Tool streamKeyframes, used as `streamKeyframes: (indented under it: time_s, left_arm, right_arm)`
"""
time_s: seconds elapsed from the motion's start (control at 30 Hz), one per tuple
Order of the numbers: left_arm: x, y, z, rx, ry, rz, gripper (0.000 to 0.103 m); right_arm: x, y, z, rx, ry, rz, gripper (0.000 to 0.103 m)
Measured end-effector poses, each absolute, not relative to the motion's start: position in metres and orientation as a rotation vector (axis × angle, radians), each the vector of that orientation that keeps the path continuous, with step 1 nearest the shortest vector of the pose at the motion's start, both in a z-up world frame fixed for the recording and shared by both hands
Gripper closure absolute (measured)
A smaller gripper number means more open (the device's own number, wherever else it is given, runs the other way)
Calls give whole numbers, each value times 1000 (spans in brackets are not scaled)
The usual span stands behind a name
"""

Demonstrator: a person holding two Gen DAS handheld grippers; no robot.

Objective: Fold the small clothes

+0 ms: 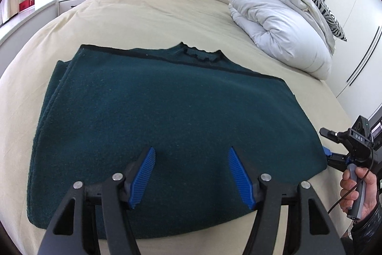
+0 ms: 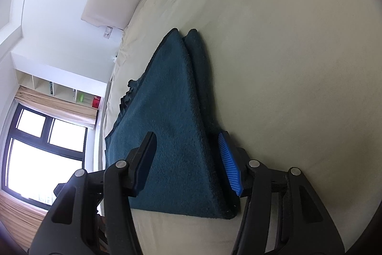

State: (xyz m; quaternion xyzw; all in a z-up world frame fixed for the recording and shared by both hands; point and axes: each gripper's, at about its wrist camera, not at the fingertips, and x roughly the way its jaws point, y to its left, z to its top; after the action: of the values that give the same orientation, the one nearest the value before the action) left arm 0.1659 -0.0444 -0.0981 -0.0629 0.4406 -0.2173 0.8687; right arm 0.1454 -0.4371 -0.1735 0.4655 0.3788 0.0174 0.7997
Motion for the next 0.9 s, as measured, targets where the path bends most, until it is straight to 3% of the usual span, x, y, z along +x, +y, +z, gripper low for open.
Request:
streamKeyframes:
  time_s: [0.9]
  left_arm:
    - [216,2,-118,-159,969,-363,37]
  right_arm:
    - [159,-415,-170,1058,959,106,52]
